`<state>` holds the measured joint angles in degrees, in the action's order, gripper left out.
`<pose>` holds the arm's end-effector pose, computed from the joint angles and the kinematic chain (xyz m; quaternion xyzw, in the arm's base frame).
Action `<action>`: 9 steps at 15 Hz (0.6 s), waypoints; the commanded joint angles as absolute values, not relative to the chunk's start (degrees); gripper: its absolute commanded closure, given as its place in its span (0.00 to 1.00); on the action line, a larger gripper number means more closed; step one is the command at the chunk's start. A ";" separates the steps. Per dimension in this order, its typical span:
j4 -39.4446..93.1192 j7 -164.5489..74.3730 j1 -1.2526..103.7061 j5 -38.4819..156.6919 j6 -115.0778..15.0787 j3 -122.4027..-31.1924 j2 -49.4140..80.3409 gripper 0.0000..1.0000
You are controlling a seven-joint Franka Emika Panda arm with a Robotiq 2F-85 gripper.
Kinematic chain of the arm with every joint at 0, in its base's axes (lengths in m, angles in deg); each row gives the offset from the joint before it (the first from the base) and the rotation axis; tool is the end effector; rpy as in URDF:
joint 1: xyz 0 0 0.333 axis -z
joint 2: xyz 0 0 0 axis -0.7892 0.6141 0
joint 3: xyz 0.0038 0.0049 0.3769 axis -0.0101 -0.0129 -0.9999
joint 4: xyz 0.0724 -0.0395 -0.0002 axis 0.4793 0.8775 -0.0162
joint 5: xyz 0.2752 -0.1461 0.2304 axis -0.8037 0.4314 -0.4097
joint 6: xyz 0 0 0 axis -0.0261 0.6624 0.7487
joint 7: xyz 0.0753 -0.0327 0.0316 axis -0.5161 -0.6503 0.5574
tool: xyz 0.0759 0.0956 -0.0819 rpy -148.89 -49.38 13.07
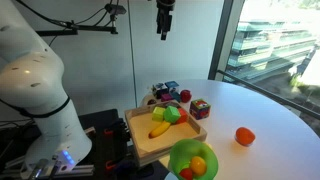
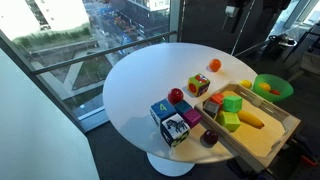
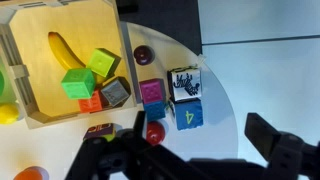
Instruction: Put the black and blue cube-shaped toy on the tray
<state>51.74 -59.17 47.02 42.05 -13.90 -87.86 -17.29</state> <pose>0.4252 0.1314 0.5774 -0.9911 0.0801 0.0493 0.0942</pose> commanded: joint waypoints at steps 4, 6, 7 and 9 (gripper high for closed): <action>51.19 -60.42 47.10 43.19 -14.40 -89.03 -15.83 0.00; 50.70 -60.37 47.24 44.11 -13.48 -89.14 -15.84 0.00; 50.53 -60.54 47.23 44.54 -13.63 -89.33 -15.33 0.00; 49.93 -60.66 47.17 45.71 -13.98 -89.64 -14.31 0.00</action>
